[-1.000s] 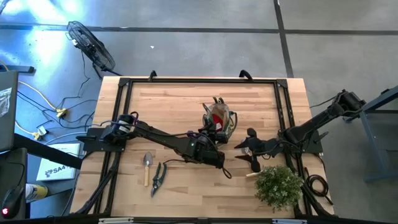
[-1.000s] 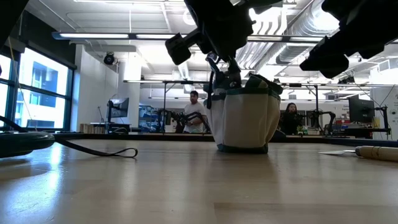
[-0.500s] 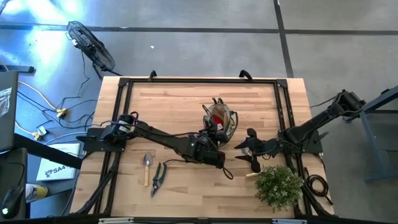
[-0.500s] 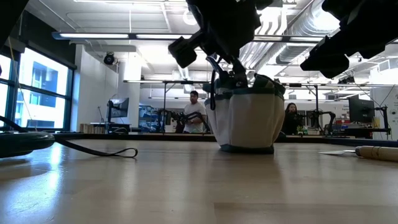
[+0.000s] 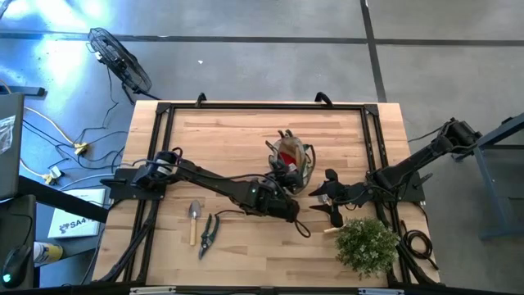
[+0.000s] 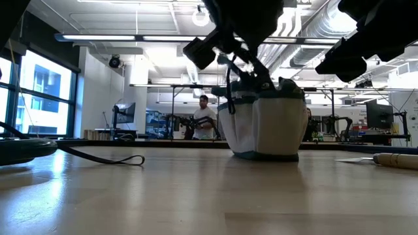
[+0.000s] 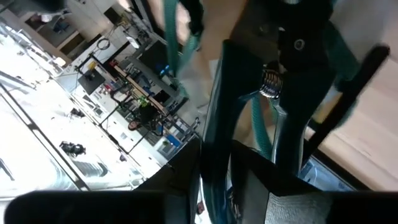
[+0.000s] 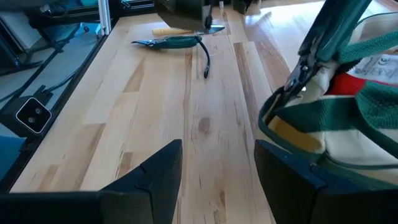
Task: Pick & Place Garden tools in Gardening bag
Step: Put the top green shear scissors into the light brown gardening bag
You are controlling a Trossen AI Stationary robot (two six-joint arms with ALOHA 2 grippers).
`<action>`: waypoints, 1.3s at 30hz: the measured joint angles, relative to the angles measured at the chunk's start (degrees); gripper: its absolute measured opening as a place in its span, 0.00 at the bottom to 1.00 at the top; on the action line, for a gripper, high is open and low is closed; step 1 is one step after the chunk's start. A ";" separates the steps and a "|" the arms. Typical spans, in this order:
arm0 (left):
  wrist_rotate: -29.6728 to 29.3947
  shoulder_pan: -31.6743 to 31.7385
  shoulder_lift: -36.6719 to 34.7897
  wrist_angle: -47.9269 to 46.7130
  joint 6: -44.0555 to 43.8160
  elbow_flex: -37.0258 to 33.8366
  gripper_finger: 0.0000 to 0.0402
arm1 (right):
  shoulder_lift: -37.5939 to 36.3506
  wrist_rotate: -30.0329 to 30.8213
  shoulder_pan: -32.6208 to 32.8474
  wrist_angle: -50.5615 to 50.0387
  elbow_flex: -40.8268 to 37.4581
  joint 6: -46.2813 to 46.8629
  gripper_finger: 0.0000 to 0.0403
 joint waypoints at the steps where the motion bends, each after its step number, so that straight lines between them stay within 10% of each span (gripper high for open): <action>1: 0.25 0.00 0.00 0.08 -0.03 0.48 0.19 | 0.00 -0.01 0.00 -0.04 0.02 0.00 0.47; 21: 5.19 0.02 -0.09 -0.06 -0.18 3.88 0.19 | 0.02 0.53 0.01 -1.48 -0.94 1.55 0.47; 33: 6.04 0.11 -0.09 0.16 -0.47 3.88 0.19 | 0.02 15.45 -0.27 7.75 -1.18 -2.57 0.47; 39: 5.98 0.11 -0.09 0.54 -0.47 3.88 0.19 | 0.02 10.75 -4.51 12.83 -1.18 -4.17 0.47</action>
